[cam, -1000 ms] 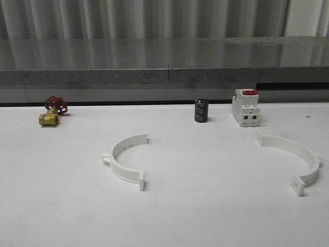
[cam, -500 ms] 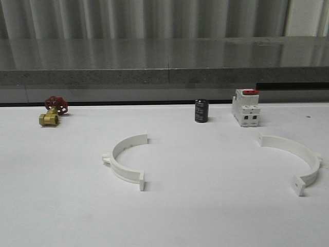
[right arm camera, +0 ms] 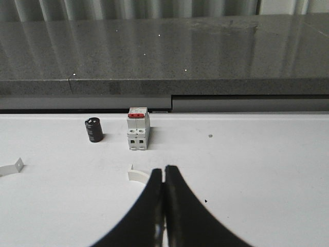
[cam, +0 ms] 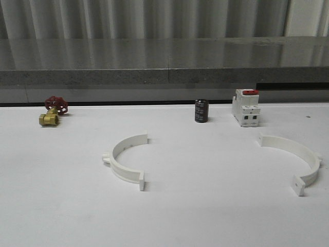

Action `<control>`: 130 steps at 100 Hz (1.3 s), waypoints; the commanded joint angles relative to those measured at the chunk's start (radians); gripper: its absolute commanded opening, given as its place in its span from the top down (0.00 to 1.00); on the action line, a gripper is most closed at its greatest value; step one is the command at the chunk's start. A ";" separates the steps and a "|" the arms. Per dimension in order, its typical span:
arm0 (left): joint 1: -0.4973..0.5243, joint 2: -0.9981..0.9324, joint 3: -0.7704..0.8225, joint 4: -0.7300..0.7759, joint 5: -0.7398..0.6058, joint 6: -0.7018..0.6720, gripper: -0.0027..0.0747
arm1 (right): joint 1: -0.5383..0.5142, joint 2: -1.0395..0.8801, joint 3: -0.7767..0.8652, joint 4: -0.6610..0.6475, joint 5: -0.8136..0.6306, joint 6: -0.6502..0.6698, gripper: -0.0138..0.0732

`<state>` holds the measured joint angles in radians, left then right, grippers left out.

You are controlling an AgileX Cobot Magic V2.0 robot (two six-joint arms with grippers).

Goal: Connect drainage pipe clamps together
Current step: 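Move the right gripper above the other white half-ring clamp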

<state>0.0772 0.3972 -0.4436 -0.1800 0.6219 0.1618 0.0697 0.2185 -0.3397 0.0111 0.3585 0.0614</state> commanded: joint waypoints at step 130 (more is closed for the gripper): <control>-0.003 0.007 -0.026 -0.021 -0.068 0.001 0.99 | -0.001 1.074 -0.621 0.004 0.339 -0.011 0.10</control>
<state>0.0772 0.3972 -0.4436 -0.1800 0.6219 0.1618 0.0697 1.2581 -0.8923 0.0112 0.7650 0.0614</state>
